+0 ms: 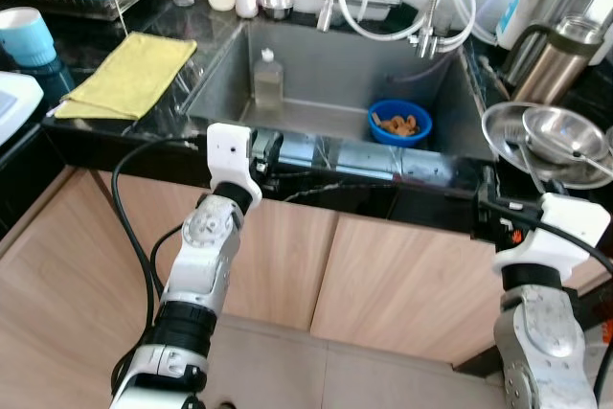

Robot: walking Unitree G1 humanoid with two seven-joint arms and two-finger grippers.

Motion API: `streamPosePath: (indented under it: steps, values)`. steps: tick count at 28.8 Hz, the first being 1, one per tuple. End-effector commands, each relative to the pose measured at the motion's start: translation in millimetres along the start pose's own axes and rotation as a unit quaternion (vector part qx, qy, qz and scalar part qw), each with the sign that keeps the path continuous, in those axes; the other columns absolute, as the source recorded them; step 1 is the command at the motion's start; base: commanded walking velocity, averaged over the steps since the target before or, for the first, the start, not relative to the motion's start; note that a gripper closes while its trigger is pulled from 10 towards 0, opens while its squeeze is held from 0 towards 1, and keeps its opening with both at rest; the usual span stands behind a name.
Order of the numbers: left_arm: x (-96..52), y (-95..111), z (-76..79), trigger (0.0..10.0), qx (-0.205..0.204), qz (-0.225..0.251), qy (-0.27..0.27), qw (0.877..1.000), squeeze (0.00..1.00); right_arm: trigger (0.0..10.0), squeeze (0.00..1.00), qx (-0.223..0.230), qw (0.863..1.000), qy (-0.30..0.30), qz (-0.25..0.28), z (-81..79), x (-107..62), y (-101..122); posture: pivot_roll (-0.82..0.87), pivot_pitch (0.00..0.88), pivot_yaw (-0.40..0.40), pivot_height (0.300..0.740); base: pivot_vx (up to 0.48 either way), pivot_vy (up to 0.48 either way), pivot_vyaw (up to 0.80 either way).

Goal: Kitchen organization

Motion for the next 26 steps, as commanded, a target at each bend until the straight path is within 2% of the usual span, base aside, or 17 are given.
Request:
streamPosePath:
  steps: [1, 5, 20, 26]
  values:
    - [2.4, 2.2, 2.3, 10.0, -0.002, 0.004, -0.002, 1.000, 0.00, 10.0, 0.00, -0.017, 1.000, 0.004, 0.002, 1.2, -0.9, 1.4, 0.09, 0.102, -0.073, 0.740, 0.000, 0.000, 0.74]
    - [2.6, 2.3, 2.5, 10.0, -0.002, 0.004, -0.002, 1.000, 0.00, 10.0, 0.00, 0.003, 1.000, -0.002, 0.002, 2.1, -0.9, 0.5, 0.09, 0.102, -0.073, 0.740, 0.000, 0.000, 0.38]
    - [3.7, 2.3, 2.9, 10.0, -0.002, 0.004, -0.004, 1.000, 0.00, 10.0, 0.00, 0.003, 1.000, -0.002, -0.003, 2.6, -1.5, -1.6, 0.08, 0.108, -0.071, 0.740, 0.000, 0.000, 0.00]
    - [4.0, 2.0, 2.8, 10.0, -0.002, 0.003, -0.004, 1.000, 0.00, 10.0, 0.00, 0.004, 1.000, -0.002, -0.004, 2.3, -1.6, -2.2, 0.08, 0.111, -0.070, 0.740, 0.201, 0.000, 0.00]
Point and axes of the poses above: a point about 5 cm out from each wrist's last joint towards the gripper, its own x axis pointing out of the wrist towards the gripper, its own y axis along the axis of the wrist's last joint, z = x × y, the point moved 6 cm from there along x, pointing out of the wrist towards the gripper, and after that the axes turned 14 degrees about x, right-handed, at the moved point
